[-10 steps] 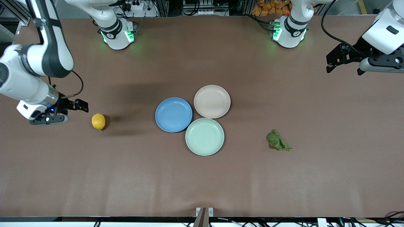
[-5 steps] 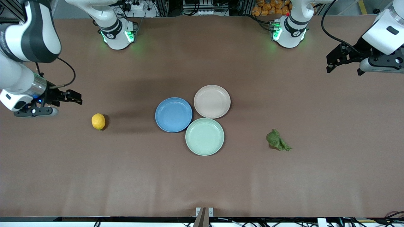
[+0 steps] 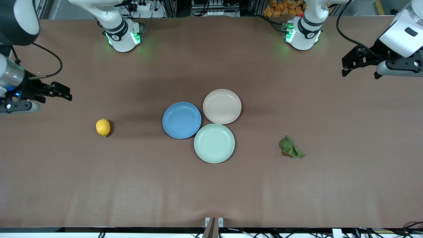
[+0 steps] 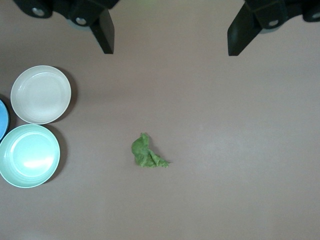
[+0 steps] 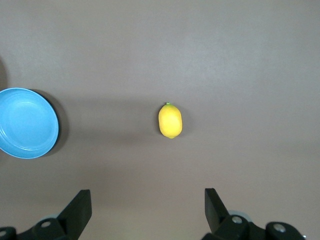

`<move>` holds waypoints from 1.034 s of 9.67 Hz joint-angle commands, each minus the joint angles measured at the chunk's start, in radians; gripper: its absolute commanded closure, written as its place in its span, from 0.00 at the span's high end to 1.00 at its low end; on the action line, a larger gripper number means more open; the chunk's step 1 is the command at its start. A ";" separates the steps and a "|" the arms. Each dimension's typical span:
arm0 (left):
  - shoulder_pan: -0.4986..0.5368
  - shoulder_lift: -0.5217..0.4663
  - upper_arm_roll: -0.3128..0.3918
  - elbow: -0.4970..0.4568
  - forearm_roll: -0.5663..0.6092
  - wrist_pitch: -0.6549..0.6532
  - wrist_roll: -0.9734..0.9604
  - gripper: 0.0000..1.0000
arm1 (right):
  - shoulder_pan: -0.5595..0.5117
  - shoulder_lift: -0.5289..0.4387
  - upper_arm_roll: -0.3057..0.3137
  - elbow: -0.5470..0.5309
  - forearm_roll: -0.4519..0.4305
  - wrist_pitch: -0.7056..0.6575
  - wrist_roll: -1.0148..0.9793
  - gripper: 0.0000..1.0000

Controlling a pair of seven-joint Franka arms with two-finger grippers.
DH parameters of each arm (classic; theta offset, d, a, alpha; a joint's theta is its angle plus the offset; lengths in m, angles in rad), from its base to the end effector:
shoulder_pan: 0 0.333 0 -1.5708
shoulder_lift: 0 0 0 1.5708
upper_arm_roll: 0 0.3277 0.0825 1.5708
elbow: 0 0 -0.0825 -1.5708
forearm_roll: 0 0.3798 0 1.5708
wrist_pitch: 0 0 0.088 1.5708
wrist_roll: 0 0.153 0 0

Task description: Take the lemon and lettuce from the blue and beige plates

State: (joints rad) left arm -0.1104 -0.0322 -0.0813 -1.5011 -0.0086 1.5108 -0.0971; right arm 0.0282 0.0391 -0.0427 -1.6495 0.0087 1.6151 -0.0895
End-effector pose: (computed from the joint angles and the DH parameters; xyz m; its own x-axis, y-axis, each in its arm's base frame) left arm 0.5255 -0.1042 0.6347 0.9946 -0.0949 0.0410 -0.0954 -0.9954 0.0100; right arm 0.5586 -0.0064 0.5355 0.9946 0.0745 -0.0725 0.0737 -0.9972 -0.0135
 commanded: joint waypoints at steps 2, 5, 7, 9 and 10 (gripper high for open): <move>0.006 -0.006 0.002 -0.001 -0.017 -0.004 0.024 1.00 | -0.016 0.012 0.020 0.115 -0.076 -0.055 0.004 1.00; 0.005 -0.006 0.002 -0.001 -0.017 -0.004 0.024 1.00 | -0.014 0.008 0.015 0.169 -0.079 -0.069 0.007 1.00; 0.005 -0.008 0.002 -0.001 -0.017 -0.004 0.022 1.00 | -0.019 0.013 0.014 0.180 -0.072 -0.087 0.008 1.00; 0.005 -0.008 0.000 -0.001 -0.016 -0.004 0.020 1.00 | -0.014 0.018 0.014 0.198 -0.073 -0.090 0.020 1.00; 0.005 -0.008 0.000 -0.001 -0.016 -0.004 0.020 1.00 | -0.016 0.018 0.015 0.204 -0.072 -0.109 0.022 1.00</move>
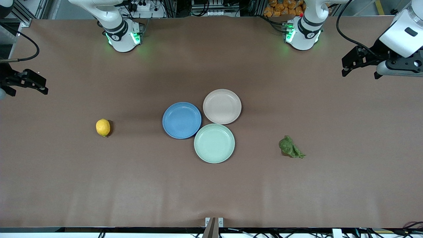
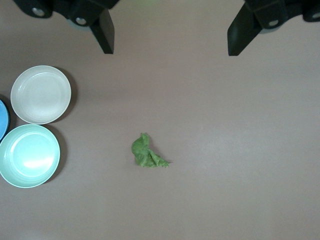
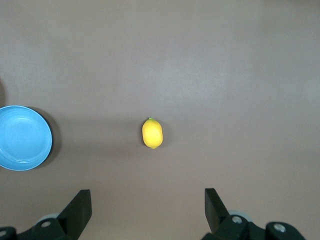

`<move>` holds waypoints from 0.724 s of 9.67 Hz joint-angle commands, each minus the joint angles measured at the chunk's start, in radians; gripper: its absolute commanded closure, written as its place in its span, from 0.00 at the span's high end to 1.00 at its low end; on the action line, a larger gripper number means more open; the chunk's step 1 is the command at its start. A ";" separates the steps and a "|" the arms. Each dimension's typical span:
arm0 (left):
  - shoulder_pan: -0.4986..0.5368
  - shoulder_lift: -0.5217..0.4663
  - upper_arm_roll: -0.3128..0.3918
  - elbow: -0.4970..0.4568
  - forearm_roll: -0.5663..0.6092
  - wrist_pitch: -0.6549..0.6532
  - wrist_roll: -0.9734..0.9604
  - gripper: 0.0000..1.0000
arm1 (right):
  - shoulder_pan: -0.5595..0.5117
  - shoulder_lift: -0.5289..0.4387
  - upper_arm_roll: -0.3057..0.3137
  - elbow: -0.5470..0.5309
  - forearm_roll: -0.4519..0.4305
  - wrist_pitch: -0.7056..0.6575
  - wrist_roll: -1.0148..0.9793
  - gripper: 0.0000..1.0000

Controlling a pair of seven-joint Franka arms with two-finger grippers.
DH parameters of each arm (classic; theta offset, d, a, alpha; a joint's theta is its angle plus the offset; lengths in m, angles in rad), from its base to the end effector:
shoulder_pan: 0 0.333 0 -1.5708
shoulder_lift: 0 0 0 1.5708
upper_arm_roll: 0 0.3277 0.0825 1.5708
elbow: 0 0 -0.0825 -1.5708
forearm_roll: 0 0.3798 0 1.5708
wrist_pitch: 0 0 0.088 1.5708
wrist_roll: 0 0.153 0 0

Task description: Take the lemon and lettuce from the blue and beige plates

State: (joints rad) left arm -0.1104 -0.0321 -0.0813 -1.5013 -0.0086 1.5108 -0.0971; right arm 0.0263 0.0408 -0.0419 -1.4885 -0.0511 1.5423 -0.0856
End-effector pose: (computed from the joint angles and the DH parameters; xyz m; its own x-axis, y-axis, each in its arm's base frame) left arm 0.5255 -0.1042 0.6345 0.9947 -0.0949 0.0407 -0.0954 -0.9954 0.0099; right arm 0.5616 -0.0162 0.6036 0.9976 0.0684 0.0085 0.0679 -0.9962 0.0537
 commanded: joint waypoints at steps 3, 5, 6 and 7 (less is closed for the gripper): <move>0.005 -0.008 0.000 -0.001 -0.016 -0.004 0.023 1.00 | -0.006 0.020 0.002 0.051 -0.006 -0.045 0.065 1.00; 0.005 -0.006 0.000 -0.001 -0.016 -0.004 0.024 1.00 | 0.015 0.028 -0.038 0.051 0.016 -0.038 0.086 1.00; 0.005 -0.006 0.000 -0.001 -0.016 -0.004 0.024 1.00 | 0.015 0.030 -0.042 0.051 0.016 -0.036 0.084 1.00; 0.005 -0.006 0.002 -0.001 -0.016 -0.004 0.024 1.00 | 0.015 0.033 -0.044 0.053 0.016 -0.030 0.084 1.00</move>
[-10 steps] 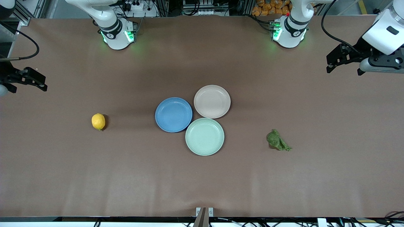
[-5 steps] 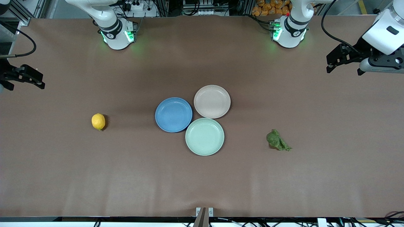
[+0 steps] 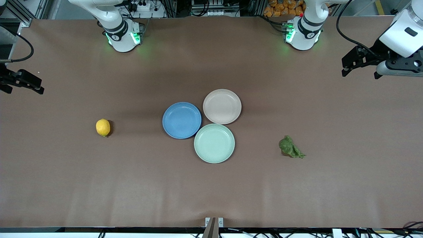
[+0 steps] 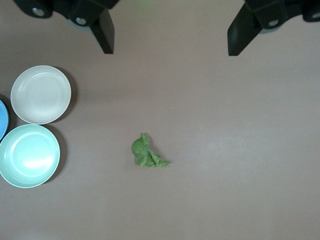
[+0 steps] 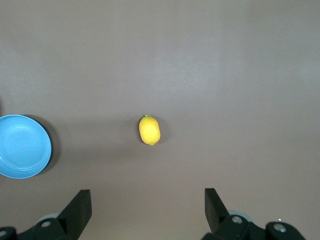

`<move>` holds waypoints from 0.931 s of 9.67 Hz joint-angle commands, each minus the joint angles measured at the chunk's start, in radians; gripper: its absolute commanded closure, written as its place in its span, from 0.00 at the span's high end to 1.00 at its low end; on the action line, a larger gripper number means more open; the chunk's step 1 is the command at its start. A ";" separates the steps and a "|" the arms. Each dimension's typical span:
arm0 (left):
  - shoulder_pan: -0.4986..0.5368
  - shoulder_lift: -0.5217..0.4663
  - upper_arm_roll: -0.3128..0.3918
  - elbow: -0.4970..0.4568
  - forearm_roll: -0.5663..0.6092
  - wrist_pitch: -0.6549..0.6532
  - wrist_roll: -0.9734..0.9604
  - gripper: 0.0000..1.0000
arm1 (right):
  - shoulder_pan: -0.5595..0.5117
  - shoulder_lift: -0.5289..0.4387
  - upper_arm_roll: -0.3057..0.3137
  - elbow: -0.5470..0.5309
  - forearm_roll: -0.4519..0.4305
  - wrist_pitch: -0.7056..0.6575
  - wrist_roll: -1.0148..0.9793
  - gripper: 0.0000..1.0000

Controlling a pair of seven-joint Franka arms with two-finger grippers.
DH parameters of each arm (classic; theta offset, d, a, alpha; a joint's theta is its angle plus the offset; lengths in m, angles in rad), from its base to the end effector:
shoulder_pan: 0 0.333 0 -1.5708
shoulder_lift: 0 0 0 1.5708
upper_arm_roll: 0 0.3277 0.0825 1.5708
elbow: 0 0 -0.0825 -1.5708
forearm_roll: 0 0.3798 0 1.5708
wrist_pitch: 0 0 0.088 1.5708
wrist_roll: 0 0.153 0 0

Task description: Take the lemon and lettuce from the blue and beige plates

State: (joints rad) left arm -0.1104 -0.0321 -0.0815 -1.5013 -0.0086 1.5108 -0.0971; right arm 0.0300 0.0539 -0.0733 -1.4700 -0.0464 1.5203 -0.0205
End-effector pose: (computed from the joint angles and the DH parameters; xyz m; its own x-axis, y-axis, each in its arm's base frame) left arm 0.5255 -0.1043 0.6345 0.9946 -0.0951 0.0407 -0.0956 -0.9954 0.0099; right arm 0.5622 -0.0305 0.6030 0.9997 -0.0251 -0.0044 -0.0248 -0.9984 0.0502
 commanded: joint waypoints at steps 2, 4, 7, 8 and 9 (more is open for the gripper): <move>0.005 -0.006 0.002 0.000 -0.016 -0.004 0.024 1.00 | 0.013 0.021 -0.013 0.033 0.011 0.012 0.022 1.00; 0.005 -0.006 0.000 0.000 -0.016 -0.004 0.025 1.00 | 0.015 0.021 -0.011 0.033 0.013 0.012 0.022 1.00; 0.005 -0.006 0.000 0.000 -0.016 -0.004 0.025 1.00 | 0.013 0.023 -0.011 0.033 0.017 0.014 0.066 1.00; 0.005 -0.006 0.000 0.000 -0.016 -0.004 0.025 1.00 | 0.013 0.024 -0.011 0.033 0.034 0.014 0.066 1.00; 0.005 -0.006 0.002 0.000 -0.014 -0.004 0.025 1.00 | 0.010 0.024 -0.011 0.033 0.040 0.014 0.066 1.00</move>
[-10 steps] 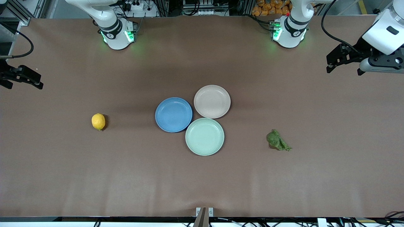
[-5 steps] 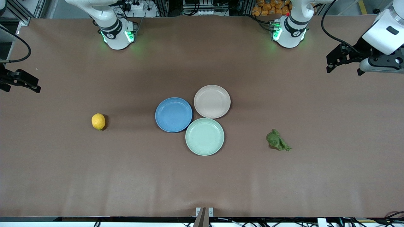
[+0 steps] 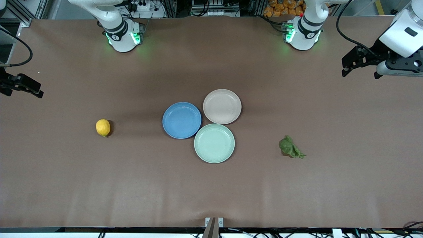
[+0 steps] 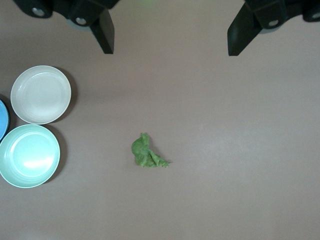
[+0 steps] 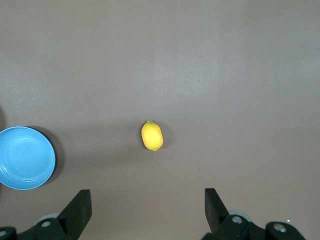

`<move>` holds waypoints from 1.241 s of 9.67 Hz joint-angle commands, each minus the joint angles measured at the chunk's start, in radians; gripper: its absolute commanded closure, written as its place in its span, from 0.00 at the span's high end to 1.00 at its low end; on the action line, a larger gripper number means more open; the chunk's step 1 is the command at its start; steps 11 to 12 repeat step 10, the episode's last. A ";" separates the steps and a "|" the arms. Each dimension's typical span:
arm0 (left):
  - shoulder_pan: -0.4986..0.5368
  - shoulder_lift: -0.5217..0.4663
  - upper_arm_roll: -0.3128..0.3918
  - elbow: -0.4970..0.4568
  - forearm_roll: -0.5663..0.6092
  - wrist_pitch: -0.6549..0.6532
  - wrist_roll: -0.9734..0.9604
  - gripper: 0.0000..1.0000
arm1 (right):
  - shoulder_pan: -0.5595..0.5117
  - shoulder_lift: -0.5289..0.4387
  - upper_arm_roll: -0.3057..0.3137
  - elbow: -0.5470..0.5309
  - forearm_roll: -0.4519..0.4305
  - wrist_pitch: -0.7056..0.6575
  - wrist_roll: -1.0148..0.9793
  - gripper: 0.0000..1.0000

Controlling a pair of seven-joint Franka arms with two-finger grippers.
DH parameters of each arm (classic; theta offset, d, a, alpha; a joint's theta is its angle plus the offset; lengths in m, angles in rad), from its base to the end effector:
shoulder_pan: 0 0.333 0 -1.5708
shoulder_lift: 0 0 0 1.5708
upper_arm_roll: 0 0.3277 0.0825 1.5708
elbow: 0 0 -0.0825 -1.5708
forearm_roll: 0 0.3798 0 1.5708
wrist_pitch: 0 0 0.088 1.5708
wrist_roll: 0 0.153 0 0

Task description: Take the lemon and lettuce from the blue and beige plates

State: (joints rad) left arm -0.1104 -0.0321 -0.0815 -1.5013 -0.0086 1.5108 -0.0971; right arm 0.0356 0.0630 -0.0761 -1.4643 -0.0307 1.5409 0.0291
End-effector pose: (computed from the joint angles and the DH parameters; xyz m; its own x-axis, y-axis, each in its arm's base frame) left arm 0.5255 -0.1043 0.6345 0.9946 -0.0951 0.0407 -0.0956 -0.9954 0.0099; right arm 0.5682 -0.0264 0.6022 0.9974 -0.0702 0.0148 -0.0707 -0.9969 0.0350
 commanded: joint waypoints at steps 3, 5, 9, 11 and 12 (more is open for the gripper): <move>0.005 -0.006 0.000 0.000 -0.014 -0.004 0.025 1.00 | 0.007 0.014 -0.008 0.027 0.025 -0.008 0.020 1.00; 0.005 -0.006 0.000 0.000 -0.014 -0.004 0.025 1.00 | 0.007 0.015 -0.008 0.027 0.025 -0.008 0.020 1.00; 0.005 -0.006 0.002 -0.002 -0.016 -0.004 0.025 1.00 | 0.007 0.021 -0.007 0.029 0.025 -0.008 0.017 1.00; 0.005 -0.006 0.002 -0.004 -0.014 -0.004 0.025 1.00 | 0.001 0.024 -0.007 0.029 0.025 -0.008 0.014 1.00; 0.005 -0.006 0.002 -0.004 -0.014 -0.004 0.025 1.00 | 0.001 0.024 -0.007 0.029 0.025 -0.008 0.014 1.00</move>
